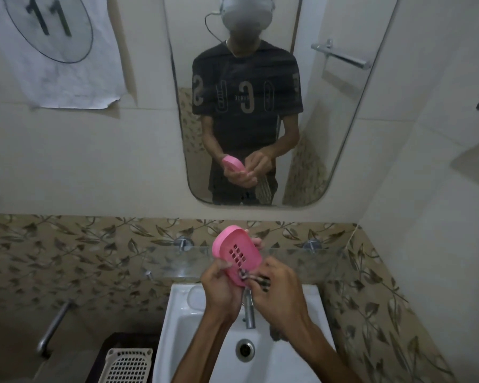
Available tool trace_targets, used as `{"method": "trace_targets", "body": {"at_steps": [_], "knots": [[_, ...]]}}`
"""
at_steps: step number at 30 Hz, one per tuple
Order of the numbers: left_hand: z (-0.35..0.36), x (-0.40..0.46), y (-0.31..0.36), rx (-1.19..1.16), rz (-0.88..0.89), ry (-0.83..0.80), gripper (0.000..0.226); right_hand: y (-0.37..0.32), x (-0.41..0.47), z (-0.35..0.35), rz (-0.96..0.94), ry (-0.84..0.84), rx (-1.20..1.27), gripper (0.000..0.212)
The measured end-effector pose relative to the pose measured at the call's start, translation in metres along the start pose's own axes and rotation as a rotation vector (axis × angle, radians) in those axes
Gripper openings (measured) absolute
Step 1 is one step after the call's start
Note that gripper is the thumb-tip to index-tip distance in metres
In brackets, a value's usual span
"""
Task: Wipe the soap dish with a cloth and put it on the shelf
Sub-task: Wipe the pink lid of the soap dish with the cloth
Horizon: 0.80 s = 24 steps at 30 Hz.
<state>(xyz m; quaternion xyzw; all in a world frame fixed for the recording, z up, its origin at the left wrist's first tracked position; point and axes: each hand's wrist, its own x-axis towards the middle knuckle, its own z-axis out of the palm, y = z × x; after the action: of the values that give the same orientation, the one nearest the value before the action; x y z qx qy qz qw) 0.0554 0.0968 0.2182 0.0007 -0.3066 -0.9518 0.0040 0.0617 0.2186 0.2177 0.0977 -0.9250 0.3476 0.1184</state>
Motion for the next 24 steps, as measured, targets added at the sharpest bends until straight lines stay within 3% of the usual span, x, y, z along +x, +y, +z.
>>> {"method": "trace_targets", "body": {"at_steps": [4,8,12,16,19,24], "knots": [[0.0,-0.002,-0.003,-0.026,0.006,-0.044,0.048,0.006,0.004,-0.002,0.047,0.074,-0.012,0.003],[-0.004,-0.003,-0.002,-0.03,-0.016,0.023,0.051,0.002,-0.001,-0.003,-0.022,-0.011,0.007,0.003],[0.006,-0.004,0.003,0.004,0.026,-0.05,0.052,0.003,0.006,-0.006,-0.027,0.139,0.04,0.011],[0.003,-0.004,0.005,0.012,-0.008,-0.015,0.054,-0.001,-0.005,0.002,-0.043,0.089,0.148,0.016],[0.007,-0.008,0.001,0.0,0.01,-0.038,0.052,0.004,0.001,-0.001,0.003,0.235,0.187,0.02],[0.007,-0.006,0.005,-0.01,-0.006,-0.045,0.056,-0.003,-0.006,0.004,-0.078,0.205,0.235,0.029]]}}
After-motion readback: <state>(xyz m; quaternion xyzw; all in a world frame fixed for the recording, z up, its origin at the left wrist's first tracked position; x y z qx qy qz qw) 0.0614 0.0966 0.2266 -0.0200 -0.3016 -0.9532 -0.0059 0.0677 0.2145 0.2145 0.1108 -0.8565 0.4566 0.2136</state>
